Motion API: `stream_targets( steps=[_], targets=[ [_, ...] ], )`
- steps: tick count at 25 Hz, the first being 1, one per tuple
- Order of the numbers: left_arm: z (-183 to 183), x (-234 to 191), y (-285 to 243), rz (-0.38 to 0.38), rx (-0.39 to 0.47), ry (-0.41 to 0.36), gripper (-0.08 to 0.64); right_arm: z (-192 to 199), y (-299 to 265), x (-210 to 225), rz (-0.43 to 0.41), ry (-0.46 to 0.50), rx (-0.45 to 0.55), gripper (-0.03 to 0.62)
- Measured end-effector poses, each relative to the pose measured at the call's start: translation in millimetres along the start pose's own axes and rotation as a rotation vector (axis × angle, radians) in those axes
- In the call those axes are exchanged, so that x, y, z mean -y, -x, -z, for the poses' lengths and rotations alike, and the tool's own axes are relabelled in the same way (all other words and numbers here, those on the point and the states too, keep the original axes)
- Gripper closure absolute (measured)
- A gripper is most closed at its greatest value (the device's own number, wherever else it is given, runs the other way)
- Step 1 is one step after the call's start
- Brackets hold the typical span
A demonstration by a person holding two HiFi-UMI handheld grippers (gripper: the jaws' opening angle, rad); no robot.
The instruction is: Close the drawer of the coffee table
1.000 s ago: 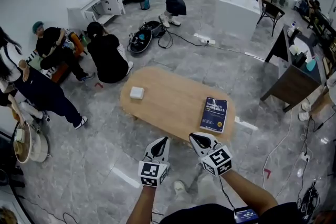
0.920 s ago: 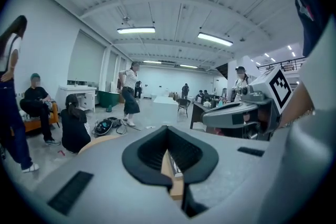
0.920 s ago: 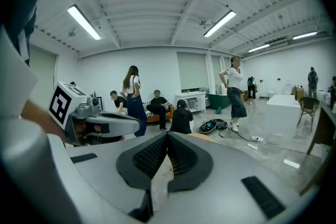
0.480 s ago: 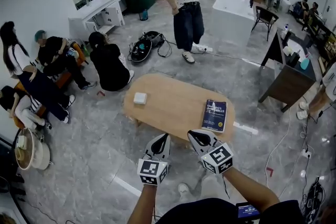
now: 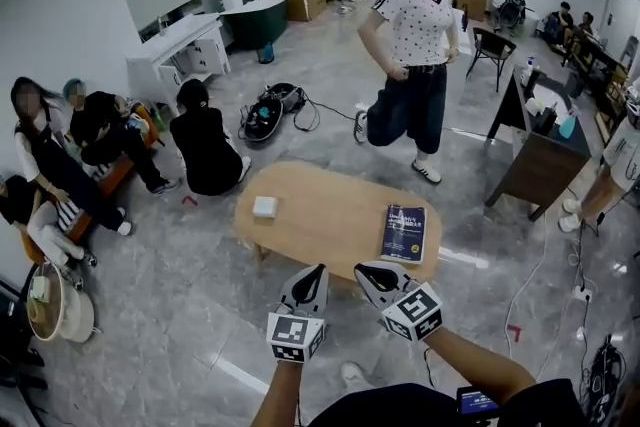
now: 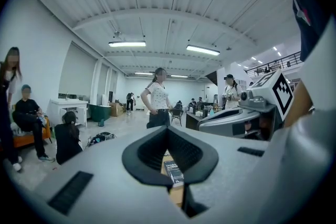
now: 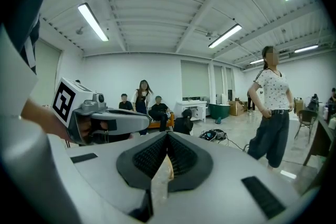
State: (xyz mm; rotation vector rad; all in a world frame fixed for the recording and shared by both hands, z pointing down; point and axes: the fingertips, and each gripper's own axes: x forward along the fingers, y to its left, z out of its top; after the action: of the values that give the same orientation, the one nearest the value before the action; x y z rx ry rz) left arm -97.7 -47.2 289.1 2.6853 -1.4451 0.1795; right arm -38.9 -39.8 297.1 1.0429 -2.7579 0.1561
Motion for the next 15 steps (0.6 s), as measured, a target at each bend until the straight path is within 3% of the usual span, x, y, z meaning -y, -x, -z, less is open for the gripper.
stream_targets(
  steps=[9, 15],
  targets=[
    [-17, 37, 9, 0.009, 0.036, 0.009, 0.561, -6, 50, -3, 0.03, -0.002, 0.028, 0.58],
    [-33, 101, 19, 0.024, 0.052, -0.009, 0.561, -15, 114, 1, 0.055, -0.002, 0.081, 0.581]
  ],
)
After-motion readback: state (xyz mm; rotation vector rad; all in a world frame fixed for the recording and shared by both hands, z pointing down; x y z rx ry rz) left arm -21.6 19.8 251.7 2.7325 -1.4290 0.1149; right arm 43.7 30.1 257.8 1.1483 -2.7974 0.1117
